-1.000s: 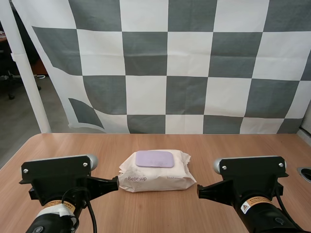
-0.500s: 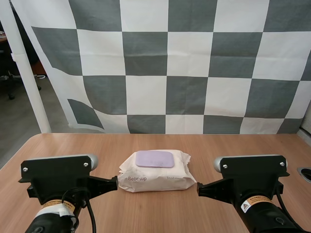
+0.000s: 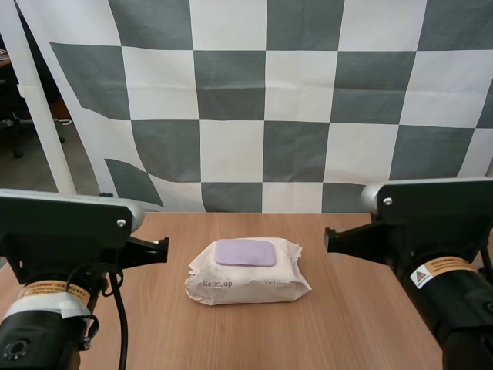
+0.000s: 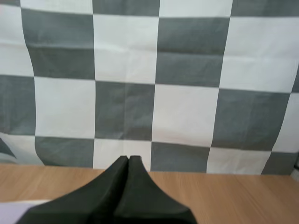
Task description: Open the wet wipes lid
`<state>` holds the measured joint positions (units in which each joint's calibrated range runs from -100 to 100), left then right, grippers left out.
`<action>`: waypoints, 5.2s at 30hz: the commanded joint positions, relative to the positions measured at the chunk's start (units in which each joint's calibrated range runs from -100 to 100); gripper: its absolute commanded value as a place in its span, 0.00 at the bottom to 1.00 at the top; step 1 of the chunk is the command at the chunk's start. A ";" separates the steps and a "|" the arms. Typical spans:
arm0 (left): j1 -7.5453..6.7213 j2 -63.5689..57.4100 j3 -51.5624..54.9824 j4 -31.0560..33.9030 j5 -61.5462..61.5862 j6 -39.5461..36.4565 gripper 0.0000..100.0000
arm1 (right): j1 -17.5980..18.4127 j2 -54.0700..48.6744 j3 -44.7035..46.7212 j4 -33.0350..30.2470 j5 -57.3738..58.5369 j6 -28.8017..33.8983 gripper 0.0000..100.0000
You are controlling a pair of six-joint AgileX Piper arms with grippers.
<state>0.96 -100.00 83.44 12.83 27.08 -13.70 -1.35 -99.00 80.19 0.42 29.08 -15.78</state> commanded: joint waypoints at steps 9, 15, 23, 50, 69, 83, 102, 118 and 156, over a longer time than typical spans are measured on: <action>-0.01 0.00 -17.78 -5.63 8.15 -0.07 0.00 | -0.03 0.04 -7.51 0.18 -1.79 -0.03 0.00; -0.01 0.00 -18.69 -6.67 4.70 -0.07 0.00 | -0.03 2.37 -7.51 0.32 -1.23 -0.13 0.00; 0.21 19.66 -18.69 -2.19 10.84 -0.07 0.00 | -0.03 17.43 -10.63 -0.73 10.21 -0.21 0.00; 0.21 62.85 -18.69 -12.83 -5.81 30.67 0.00 | 0.42 42.64 -27.00 8.85 35.70 -27.57 0.00; 0.21 75.46 -18.69 -12.83 -12.70 42.56 1.00 | 0.42 42.64 -27.00 8.36 35.01 -33.74 1.00; -0.12 84.12 -18.69 -13.89 -16.04 48.09 1.00 | 0.42 42.64 -27.00 9.19 33.67 -33.83 1.00; -0.12 84.12 -18.69 -33.37 -8.83 61.33 1.00 | 0.42 42.64 -27.00 10.49 33.67 -33.83 1.00; -0.04 84.12 -18.69 -70.82 13.50 99.19 1.00 | 0.42 42.64 -27.00 9.61 35.12 -33.83 1.00; 0.05 97.21 -22.83 -72.38 33.19 106.93 1.00 | 0.42 42.64 -27.00 10.36 39.17 -33.83 1.00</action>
<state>1.01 -2.79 60.62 -59.21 60.10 92.44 -0.94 -56.33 53.17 10.71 68.06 -49.56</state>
